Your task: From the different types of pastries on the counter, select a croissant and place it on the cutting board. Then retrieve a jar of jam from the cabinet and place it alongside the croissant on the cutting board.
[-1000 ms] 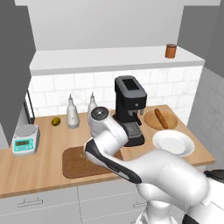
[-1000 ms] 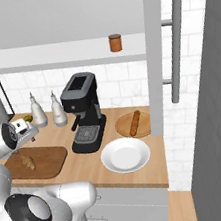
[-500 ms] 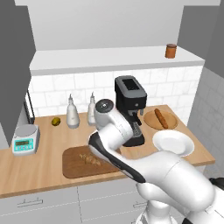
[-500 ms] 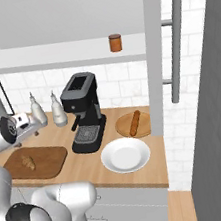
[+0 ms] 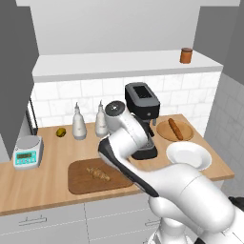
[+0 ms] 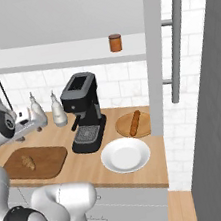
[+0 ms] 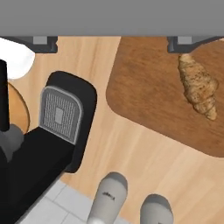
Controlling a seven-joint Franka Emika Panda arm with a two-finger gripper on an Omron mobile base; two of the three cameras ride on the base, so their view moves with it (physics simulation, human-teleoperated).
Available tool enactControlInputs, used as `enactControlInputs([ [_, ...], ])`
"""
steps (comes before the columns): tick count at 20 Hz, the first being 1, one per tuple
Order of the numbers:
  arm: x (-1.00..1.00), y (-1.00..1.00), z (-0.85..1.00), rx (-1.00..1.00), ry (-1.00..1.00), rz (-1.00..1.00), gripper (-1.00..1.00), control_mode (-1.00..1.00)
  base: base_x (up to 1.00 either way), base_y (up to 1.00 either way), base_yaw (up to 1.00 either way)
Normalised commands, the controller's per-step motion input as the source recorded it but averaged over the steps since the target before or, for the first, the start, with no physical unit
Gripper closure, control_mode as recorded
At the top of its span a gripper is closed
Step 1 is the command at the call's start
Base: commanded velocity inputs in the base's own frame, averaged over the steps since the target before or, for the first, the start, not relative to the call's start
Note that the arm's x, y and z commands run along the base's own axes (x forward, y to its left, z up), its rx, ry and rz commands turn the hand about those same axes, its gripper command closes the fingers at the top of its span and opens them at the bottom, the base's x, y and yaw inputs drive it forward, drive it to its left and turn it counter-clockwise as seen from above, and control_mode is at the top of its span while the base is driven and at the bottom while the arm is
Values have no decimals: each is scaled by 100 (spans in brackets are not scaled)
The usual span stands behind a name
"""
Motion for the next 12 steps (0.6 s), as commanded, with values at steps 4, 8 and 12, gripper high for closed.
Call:
enactControlInputs([
  [4,0,-31,27,0,-6,-21,-100,-100,0,0,0],
  [8,0,-40,34,0,-10,-22,-100,-100,0,0,0],
  [12,0,-34,39,1,-17,-18,-100,-100,0,0,0],
])
